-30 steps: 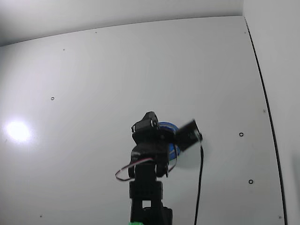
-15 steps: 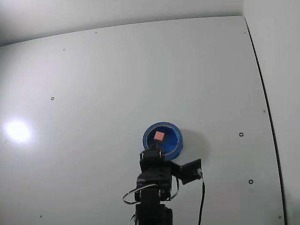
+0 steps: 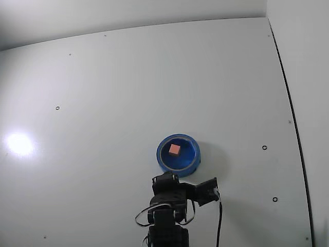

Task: Grasp a block and put it in the bin.

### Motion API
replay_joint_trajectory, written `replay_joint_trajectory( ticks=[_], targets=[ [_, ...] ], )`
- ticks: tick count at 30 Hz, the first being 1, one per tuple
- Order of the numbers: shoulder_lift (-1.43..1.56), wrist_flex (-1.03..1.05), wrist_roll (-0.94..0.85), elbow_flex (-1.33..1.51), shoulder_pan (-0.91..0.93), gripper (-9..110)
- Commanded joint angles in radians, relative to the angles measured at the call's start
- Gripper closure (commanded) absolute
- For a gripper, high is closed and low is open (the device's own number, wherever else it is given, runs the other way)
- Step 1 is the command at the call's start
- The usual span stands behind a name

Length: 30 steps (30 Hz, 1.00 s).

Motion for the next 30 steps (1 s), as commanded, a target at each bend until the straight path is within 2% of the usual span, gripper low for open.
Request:
replay_joint_trajectory(
  ticks=[1, 30],
  targets=[
    [0.005, 0.002, -0.009, -0.002, -0.072, 101],
    [0.005, 0.002, -0.006, 0.006, -0.083, 101]
  ],
)
